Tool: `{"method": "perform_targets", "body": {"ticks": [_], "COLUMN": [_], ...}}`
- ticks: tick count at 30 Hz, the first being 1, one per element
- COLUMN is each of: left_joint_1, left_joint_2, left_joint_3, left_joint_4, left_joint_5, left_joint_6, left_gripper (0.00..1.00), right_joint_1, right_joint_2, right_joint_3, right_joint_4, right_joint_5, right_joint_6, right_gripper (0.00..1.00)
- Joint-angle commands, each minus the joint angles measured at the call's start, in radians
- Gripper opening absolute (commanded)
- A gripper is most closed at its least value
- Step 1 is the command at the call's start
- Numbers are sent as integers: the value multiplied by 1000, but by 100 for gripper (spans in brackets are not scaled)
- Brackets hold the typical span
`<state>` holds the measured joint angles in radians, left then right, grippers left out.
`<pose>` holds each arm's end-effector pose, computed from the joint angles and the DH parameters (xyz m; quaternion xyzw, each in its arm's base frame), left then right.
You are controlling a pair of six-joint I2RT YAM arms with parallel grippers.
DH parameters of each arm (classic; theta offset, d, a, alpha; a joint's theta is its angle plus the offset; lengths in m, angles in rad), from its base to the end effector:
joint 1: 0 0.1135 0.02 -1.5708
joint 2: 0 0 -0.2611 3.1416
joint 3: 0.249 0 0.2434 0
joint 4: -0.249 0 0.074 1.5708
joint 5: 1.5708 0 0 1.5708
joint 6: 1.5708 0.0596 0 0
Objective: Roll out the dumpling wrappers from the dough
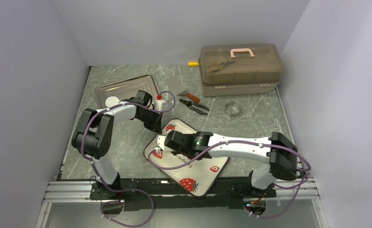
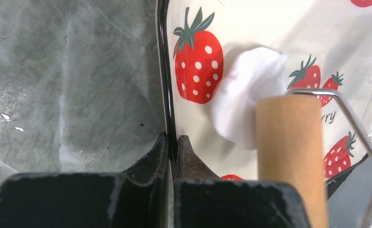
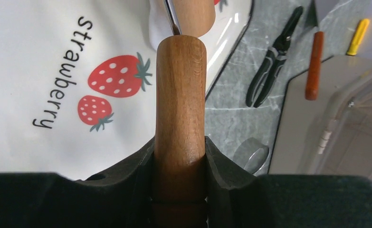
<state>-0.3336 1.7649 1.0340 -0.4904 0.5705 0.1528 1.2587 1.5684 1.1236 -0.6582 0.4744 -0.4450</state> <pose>0.2999 -0.1380 0.1402 0.2750 0.9054 -0.2910 0.1411 0.1228 0.2918 0.2139 -0.6756 0.6637 -0.1208 0.2973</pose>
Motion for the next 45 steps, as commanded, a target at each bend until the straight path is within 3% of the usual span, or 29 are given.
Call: {"method": "perform_targets", "body": {"ticks": [1,8,14,19,23,26,28,34,38,45], "left_joint_1": [-5,-1,47,88,105,71,18,-151,-254,-300], "left_joint_2": [-46,-60,-104,-129,-139,-168,-194,-205,-195,-172], "left_joint_3": [55,186,286,485,592,640,633,583,598,558], "left_joint_4": [1,-73,-105,-268,-359,-457,-498,-602,-556,-467], "left_joint_5": [50,197,300,337,335,380,390,305,187,45], "left_joint_6": [43,141,219,387,503,639,694,849,851,895], "left_gripper": [10,30,34,41,45,51,50,52,60,61], "right_joint_1": [-14,-112,-259,-397,-426,-468,-502,-597,-609,-656], "right_joint_2": [-146,-245,-301,-332,-330,-337,-340,-321,-303,-315], "right_joint_3": [69,11,11,-14,-27,-38,-52,-66,-53,-90], "right_joint_4": [58,102,106,147,177,227,280,380,426,551], "right_joint_5": [22,-102,-318,-528,-603,-701,-783,-921,-975,-1081], "right_joint_6": [-23,52,161,280,347,426,506,727,826,972], "right_gripper": [0,0,0,0,0,0,0,0,0,0]}}
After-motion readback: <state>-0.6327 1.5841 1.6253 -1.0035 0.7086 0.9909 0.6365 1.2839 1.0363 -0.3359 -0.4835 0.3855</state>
